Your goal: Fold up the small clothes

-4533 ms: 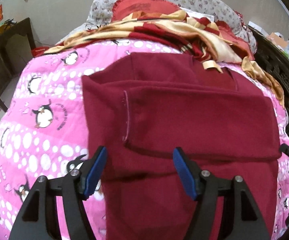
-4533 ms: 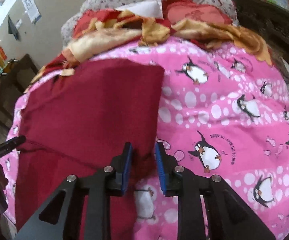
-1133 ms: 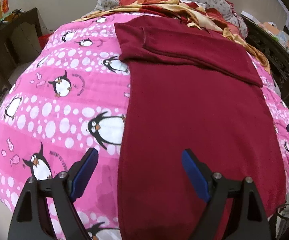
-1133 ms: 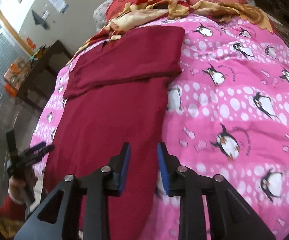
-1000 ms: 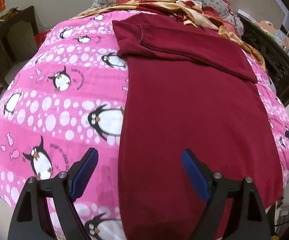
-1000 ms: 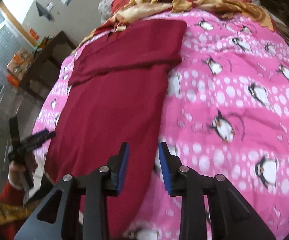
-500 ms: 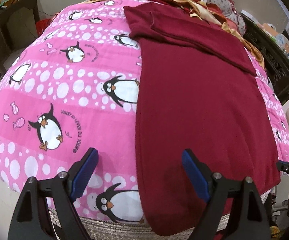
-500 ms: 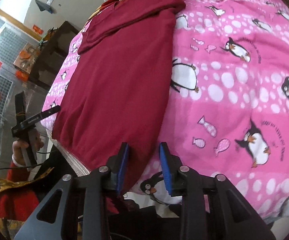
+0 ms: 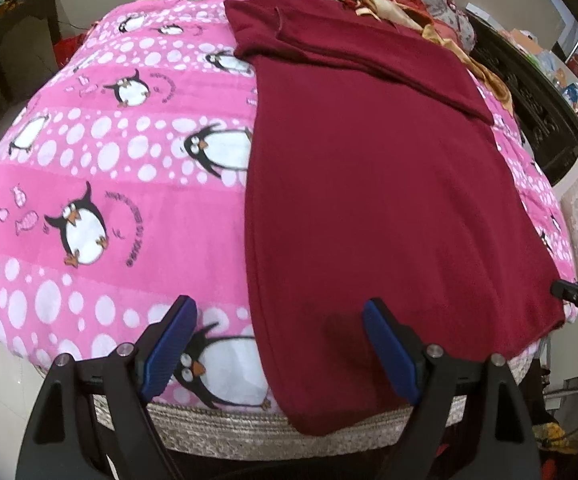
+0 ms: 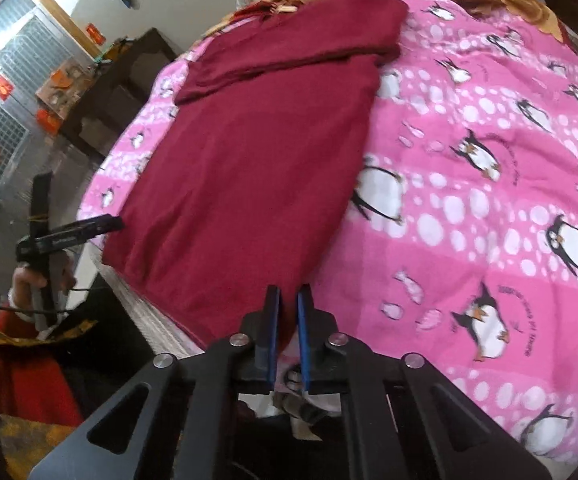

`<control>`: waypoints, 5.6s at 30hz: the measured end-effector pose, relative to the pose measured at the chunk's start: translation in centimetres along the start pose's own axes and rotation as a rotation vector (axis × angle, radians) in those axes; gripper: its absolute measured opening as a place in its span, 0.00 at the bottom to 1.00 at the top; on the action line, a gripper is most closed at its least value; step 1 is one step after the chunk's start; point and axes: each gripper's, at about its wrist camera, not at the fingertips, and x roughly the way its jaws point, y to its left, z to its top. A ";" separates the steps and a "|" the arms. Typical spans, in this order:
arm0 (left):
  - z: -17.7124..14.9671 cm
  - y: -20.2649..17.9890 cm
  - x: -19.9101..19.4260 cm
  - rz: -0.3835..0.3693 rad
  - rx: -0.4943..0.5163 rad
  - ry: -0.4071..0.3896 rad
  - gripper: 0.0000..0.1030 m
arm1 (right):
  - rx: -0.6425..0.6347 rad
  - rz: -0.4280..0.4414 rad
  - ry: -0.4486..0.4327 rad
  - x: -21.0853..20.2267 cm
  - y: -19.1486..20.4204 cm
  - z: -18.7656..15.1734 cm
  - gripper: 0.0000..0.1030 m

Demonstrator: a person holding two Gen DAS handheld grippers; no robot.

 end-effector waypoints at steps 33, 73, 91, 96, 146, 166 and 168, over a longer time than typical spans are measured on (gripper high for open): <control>-0.1 -1.1 0.2 -0.073 0.020 0.071 0.31 | 0.027 0.270 -0.014 1.4 0.3 -0.2 0.36; 14.6 0.4 -4.7 -0.145 -0.086 -0.268 0.08 | 0.098 0.284 -0.396 -0.6 -0.3 14.0 0.35; 30.2 0.6 2.0 -0.077 -0.122 -0.316 0.07 | 0.218 0.162 -0.418 3.7 -5.6 28.8 0.35; 32.9 0.7 4.9 -0.064 -0.120 -0.274 0.07 | 0.259 0.126 -0.390 6.1 -7.1 31.0 0.35; 36.4 2.1 12.1 0.082 -0.160 -0.262 0.89 | 0.197 -0.139 -0.389 9.0 -6.8 35.4 0.49; 38.3 2.2 11.5 0.211 -0.174 -0.270 0.89 | 0.025 -0.171 -0.317 4.6 -2.0 26.0 0.49; 37.8 2.8 11.1 0.188 -0.188 -0.256 0.89 | 0.015 -0.200 -0.276 5.7 -2.1 24.6 0.49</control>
